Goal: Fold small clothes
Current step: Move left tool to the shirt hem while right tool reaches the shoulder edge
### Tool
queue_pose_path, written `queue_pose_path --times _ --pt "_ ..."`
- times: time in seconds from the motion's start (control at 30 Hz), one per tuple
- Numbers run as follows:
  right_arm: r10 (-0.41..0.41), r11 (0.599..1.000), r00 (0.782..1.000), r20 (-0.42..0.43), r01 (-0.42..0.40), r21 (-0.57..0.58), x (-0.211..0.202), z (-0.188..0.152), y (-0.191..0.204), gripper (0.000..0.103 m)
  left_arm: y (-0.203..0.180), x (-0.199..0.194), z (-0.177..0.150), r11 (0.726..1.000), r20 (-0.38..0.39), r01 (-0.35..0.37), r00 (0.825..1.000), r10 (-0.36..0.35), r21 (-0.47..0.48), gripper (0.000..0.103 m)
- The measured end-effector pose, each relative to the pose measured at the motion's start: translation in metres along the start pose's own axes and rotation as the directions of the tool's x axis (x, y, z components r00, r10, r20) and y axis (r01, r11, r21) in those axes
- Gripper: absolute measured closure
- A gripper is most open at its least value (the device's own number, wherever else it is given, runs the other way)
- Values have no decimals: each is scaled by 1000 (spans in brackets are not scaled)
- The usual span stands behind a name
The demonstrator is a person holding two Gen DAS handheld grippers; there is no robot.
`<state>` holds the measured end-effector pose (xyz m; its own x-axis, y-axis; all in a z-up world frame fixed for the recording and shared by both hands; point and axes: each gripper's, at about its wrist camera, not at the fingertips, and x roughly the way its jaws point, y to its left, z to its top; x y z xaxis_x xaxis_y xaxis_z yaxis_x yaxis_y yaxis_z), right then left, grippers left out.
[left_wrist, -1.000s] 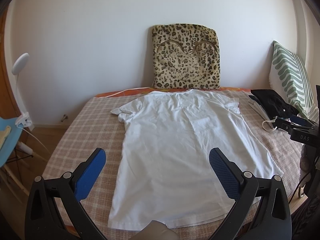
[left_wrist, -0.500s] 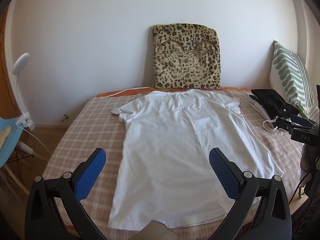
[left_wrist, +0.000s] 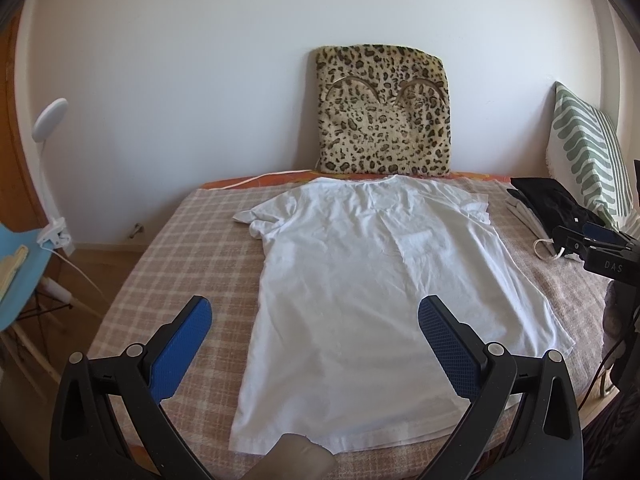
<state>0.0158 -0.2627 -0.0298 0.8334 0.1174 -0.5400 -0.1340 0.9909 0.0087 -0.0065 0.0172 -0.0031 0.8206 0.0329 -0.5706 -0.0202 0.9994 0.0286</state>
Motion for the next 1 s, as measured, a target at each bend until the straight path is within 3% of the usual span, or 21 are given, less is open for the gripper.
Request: queue_pose_path --times 0.33,0.53,0.67,0.83,0.9,1.0 --pt "39 999 999 10 -39 -30 11 11 27 0 35 6 -13 994 -59 32 998 -39 -101 1" --pt "107 993 994 -5 -108 -39 25 21 49 0 61 9 -28 977 -57 107 991 -119 -182 16" --pt "148 988 989 -15 -149 -36 37 32 62 2 77 22 -36 960 -111 141 979 -172 -240 27" --pt "219 975 975 -21 -220 -35 58 52 82 6 85 40 -50 963 -180 135 967 -179 -233 37" --pt "250 966 967 -51 -252 -57 72 64 95 8 89 48 -59 954 -212 156 954 -213 -256 49" --pt "282 953 955 -89 -290 -88 96 79 117 8 95 58 -72 934 -261 177 929 -263 -309 53"
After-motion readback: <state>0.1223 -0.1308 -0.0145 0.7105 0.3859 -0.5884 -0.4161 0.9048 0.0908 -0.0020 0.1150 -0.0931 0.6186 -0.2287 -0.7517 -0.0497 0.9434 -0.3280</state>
